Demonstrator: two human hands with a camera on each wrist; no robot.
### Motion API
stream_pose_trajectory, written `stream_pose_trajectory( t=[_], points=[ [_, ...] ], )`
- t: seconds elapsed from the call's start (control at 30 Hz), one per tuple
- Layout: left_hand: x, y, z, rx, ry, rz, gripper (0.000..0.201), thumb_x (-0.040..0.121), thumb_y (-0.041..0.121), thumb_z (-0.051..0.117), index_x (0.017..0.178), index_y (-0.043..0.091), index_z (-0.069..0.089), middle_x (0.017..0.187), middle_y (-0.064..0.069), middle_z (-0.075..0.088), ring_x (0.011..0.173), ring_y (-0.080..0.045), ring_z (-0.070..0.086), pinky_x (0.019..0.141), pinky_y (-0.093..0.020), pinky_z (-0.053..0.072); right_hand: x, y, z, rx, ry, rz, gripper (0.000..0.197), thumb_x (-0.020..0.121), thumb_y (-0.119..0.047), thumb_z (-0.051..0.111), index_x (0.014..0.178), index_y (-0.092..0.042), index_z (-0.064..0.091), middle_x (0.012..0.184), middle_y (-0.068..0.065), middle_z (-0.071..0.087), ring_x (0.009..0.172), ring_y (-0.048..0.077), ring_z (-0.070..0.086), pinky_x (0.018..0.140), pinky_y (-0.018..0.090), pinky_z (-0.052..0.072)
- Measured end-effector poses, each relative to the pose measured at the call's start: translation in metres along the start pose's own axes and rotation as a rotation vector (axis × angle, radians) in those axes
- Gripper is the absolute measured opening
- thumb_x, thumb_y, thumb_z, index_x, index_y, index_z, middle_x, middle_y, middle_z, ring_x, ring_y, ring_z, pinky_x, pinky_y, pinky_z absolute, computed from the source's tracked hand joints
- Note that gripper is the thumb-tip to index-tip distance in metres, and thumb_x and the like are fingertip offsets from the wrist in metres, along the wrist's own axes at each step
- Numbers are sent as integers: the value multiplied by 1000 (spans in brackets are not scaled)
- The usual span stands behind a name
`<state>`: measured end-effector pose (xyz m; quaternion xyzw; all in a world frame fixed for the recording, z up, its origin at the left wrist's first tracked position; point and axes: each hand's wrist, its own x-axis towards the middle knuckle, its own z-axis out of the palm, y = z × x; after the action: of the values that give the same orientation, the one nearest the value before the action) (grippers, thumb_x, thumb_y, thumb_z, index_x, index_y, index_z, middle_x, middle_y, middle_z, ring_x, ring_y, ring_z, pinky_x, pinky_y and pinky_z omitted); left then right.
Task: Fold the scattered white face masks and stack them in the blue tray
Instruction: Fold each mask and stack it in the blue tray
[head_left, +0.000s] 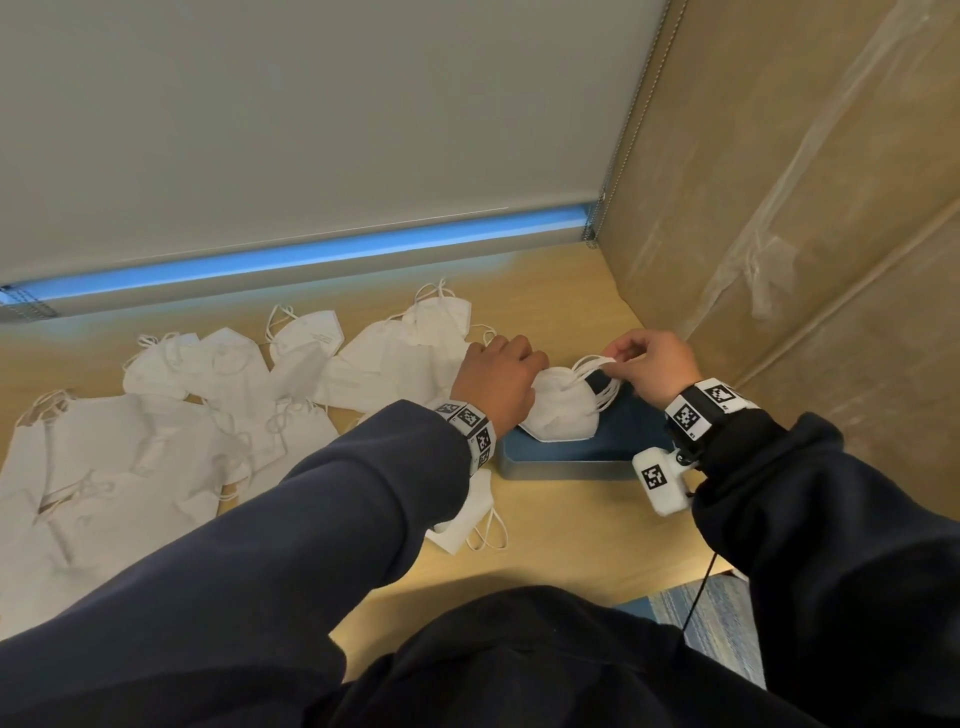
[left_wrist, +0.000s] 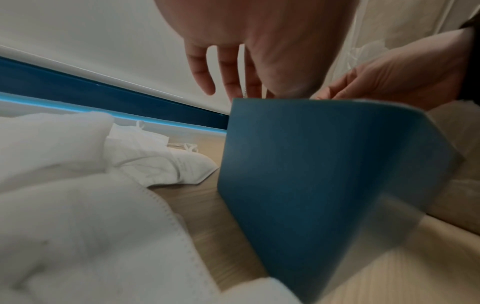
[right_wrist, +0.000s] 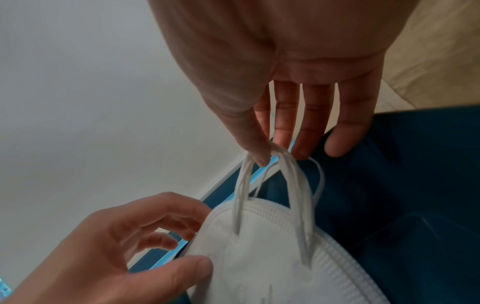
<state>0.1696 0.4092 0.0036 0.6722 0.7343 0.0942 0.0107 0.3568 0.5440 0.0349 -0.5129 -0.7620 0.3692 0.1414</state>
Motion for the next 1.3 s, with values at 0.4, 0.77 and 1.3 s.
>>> stream_pose_trajectory(
  t=[0.4, 0.77, 1.3],
  points=[
    [13, -1, -10, -161, -64, -100, 26, 82, 28, 59, 108, 27, 58, 108, 4, 60, 107, -24, 51, 92, -42, 38, -2, -3, -2, 39, -3, 76, 16, 79, -9, 82, 79, -21, 72, 74, 0, 65, 68, 19, 61, 52, 34, 54],
    [-3, -27, -24, -535, 1, -203, 38, 85, 42, 75, 119, 29, 64, 113, 4, 60, 104, -15, 57, 92, -35, 46, -11, -25, -1, 19, -2, 32, 39, 73, -1, 79, 104, -23, 71, 105, 3, 63, 86, 18, 60, 73, 29, 43],
    [-168, -106, 11, -313, -341, -565, 105, 55, 62, 87, 143, 36, 38, 141, 0, 35, 125, -24, 40, 101, -45, 48, -88, -105, 192, 246, -557, 309, 53, 87, -12, 71, 137, -19, 57, 134, 6, 52, 115, 21, 53, 94, 31, 45]
  ],
)
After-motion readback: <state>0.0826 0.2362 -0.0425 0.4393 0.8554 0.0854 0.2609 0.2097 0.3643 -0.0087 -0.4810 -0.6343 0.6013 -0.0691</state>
